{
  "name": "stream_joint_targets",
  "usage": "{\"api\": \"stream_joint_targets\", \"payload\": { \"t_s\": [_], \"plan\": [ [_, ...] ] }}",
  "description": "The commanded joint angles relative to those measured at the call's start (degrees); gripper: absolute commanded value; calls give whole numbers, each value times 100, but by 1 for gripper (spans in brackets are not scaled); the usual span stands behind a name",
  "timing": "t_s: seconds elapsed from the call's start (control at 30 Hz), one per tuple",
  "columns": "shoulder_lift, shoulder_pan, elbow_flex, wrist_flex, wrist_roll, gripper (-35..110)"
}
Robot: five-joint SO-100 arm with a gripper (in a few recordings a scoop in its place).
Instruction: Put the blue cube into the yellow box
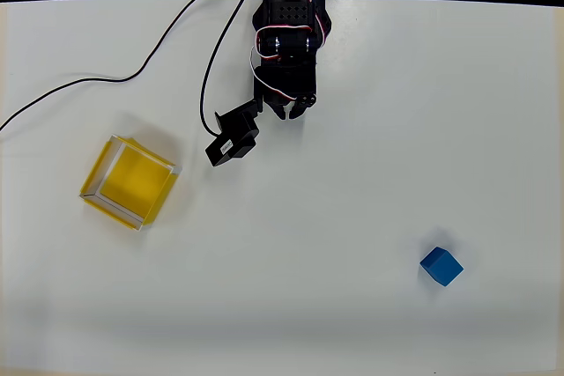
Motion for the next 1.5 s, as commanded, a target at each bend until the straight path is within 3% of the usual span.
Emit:
{"api": "stream_joint_targets", "payload": {
  "t_s": [0.0, 0.23, 0.5, 0.8, 1.0, 1.27, 1.47],
  "plan": [
    [167, -132, 158, 70, -70, 0],
    [132, -141, 158, 53, -448, 0],
    [-1187, 88, -554, -2030, -773, 2],
    [-3621, -255, -3023, -3612, -211, 20],
    [-4887, -492, -3973, -5273, -290, 40],
    [-6943, -967, -4324, -9439, -88, 42],
    [-8271, -1213, -5212, -10011, -79, 57]
  ]
}}
